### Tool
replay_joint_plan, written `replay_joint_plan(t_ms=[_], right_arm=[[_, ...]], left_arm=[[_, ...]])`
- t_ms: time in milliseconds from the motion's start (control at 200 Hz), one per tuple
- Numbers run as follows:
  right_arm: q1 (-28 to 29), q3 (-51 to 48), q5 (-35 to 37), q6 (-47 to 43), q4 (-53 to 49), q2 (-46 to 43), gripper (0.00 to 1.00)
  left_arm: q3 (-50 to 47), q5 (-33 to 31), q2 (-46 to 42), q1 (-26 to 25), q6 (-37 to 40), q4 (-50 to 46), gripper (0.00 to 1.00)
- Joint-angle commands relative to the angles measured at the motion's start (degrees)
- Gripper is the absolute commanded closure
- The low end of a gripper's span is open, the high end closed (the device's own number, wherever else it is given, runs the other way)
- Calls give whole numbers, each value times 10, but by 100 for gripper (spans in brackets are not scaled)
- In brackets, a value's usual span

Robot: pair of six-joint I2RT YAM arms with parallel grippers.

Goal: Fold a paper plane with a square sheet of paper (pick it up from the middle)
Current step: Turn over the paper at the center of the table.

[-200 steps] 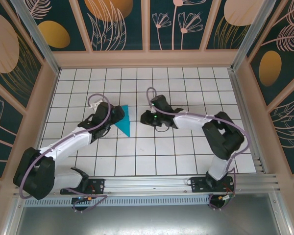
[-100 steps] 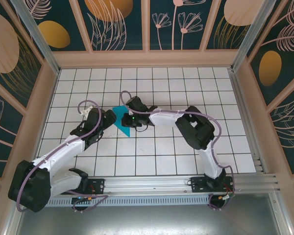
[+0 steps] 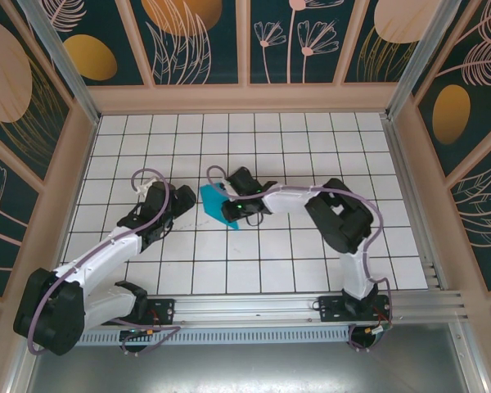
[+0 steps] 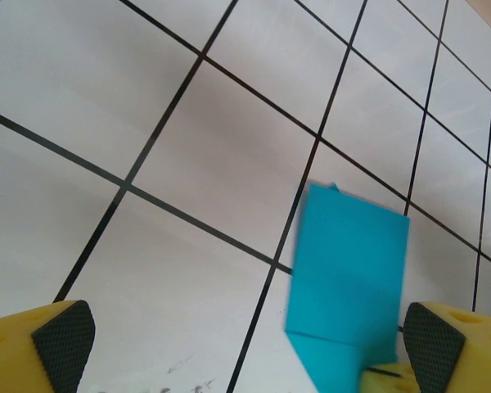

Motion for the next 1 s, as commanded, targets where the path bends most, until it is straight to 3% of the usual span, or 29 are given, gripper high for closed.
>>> replay_joint_plan(t_ms=[0,85,165,370,480,580,996], right_arm=[[-14,-80,-13,-122,-75,-41,91],[-15,-92,-18,-136,-73,-73,91],[-17,-84,-6,-97,-65,-99,86],[-26,-112,27,155,1,-172,63],[-22,-143,48,266,29,-194,63],[-9,-157,40,309,55,-203,64],[-8,-168,14,311,125,-155,70]], left_arm=[[-24,33,-12,4,10,35,2],[-34,50,-11,4,1,56,2],[-36,71,-7,4,-5,72,2],[-42,138,7,4,-17,117,2],[-45,174,20,3,-23,148,1],[-45,192,34,1,-30,165,1],[-41,232,90,-28,-64,206,2]])
